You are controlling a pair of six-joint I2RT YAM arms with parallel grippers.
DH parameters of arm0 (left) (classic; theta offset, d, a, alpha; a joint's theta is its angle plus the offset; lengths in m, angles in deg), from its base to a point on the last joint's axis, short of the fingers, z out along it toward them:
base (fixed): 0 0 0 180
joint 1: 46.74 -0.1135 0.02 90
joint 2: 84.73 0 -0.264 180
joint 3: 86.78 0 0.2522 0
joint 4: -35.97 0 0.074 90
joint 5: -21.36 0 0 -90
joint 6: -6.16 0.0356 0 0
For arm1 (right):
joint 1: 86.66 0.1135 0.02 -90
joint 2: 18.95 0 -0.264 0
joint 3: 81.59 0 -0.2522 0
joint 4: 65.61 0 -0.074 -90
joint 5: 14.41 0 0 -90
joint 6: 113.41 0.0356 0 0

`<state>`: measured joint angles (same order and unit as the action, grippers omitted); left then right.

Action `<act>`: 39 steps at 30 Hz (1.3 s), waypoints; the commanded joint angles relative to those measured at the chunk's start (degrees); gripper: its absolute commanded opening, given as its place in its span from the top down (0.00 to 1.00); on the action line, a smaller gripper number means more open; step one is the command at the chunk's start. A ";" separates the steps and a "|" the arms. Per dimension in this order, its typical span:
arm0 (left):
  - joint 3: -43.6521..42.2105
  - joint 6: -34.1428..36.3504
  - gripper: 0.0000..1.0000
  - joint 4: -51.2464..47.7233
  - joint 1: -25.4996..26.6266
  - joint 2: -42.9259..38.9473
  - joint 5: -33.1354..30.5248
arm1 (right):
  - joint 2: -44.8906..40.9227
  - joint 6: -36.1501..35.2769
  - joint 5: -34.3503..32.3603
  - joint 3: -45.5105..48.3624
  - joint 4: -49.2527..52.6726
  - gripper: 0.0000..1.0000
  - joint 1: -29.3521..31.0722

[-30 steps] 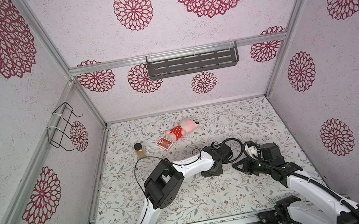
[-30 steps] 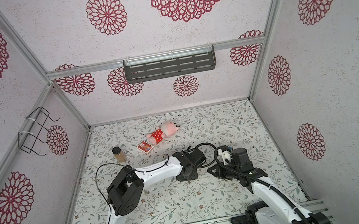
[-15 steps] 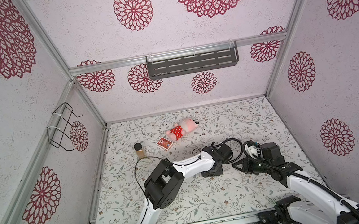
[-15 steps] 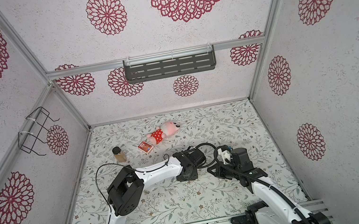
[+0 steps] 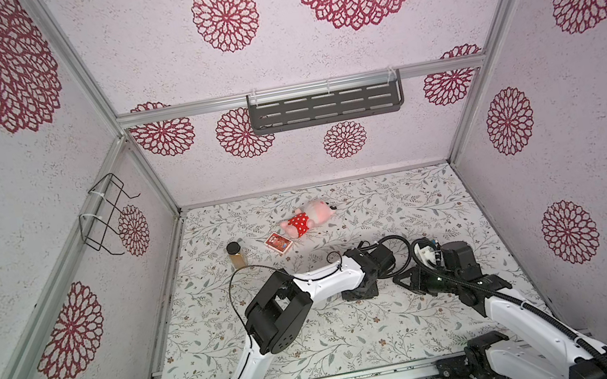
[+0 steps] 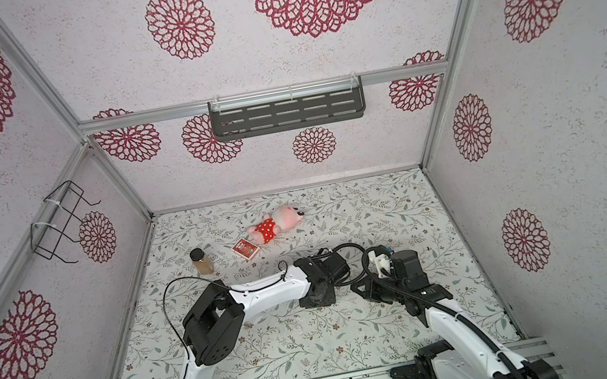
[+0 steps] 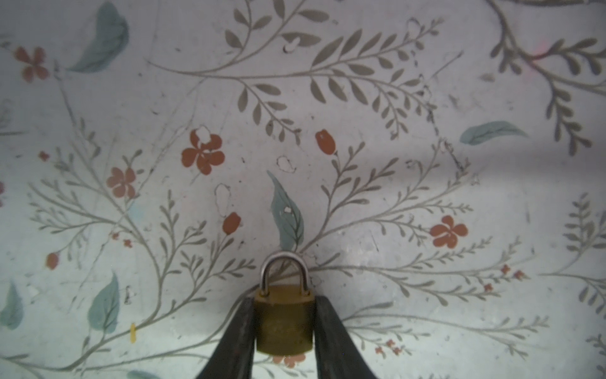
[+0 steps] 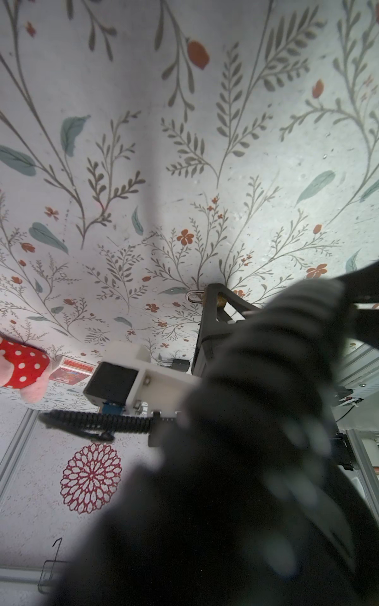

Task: Unlock with the key
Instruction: 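Close the left gripper on the brass padlock body and hold it, then lift the brass padlock with the left gripper while the right gripper brings the key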

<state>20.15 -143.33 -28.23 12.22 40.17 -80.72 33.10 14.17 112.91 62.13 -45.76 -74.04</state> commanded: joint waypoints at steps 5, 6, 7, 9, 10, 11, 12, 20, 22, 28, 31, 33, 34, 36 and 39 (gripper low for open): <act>-0.81 -1.61 0.75 -0.65 0.55 -1.23 -1.50 | -1.07 -1.84 0.99 -1.58 1.63 1.00 -0.22; -0.96 -1.72 0.75 -0.31 0.40 -1.96 -1.62 | -1.18 -2.41 1.08 -2.01 2.39 1.00 -0.10; -1.07 -1.92 0.76 -0.14 0.22 -2.57 -1.76 | -1.20 -2.87 1.09 -2.31 3.12 1.00 -0.14; -1.49 -2.31 0.78 0.50 -0.22 -4.24 -2.03 | -1.18 -3.88 1.09 -3.08 4.76 1.00 -0.10; -1.80 -2.55 0.79 0.78 -0.34 -5.06 -2.19 | -1.17 -4.14 1.08 -3.43 5.33 1.00 0.03; -2.30 -3.02 0.80 1.16 -0.55 -6.09 -2.53 | -1.20 -4.48 1.02 -3.87 6.01 1.00 0.12; -2.92 -3.49 0.81 1.47 -0.72 -7.26 -2.89 | -1.18 -4.91 0.85 -4.37 6.78 1.00 0.25; -13.29 -9.13 0.88 8.05 -2.68 -19.82 -4.03 | 1.52 -7.11 -4.67 -9.31 11.16 1.00 6.17; -16.11 -10.94 0.90 9.64 -3.41 -22.93 -4.31 | 2.55 -6.79 -6.97 -10.07 11.10 1.00 8.84; -24.92 -16.90 0.94 15.03 -5.42 -32.60 -5.70 | 5.13 -3.04 -13.72 -10.78 7.19 1.00 17.86; -26.99 -19.00 0.96 15.65 -5.83 -36.01 -7.35 | 6.25 -1.35 -17.72 -10.70 4.86 1.00 21.88; -27.87 -20.22 0.97 15.63 -6.00 -37.56 -8.34 | 7.28 0.31 -19.59 -10.27 1.72 1.00 24.93; -28.35 -21.06 0.97 15.63 -6.12 -38.35 -8.57 | 7.88 1.09 -20.99 -10.18 0.43 1.00 26.49; -29.19 -22.51 0.99 15.63 -6.22 -39.87 -8.94 | 8.30 2.52 -23.18 -9.54 -3.08 1.00 29.01; -30.73 -24.21 1.00 15.96 -6.25 -42.43 -10.30 | 8.79 4.44 -25.99 -8.60 -8.43 1.00 31.90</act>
<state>-9.65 -164.42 -13.87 6.60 0.10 -88.26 41.82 15.35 92.19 53.41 -46.87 -43.92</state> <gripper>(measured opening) 0.272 0.043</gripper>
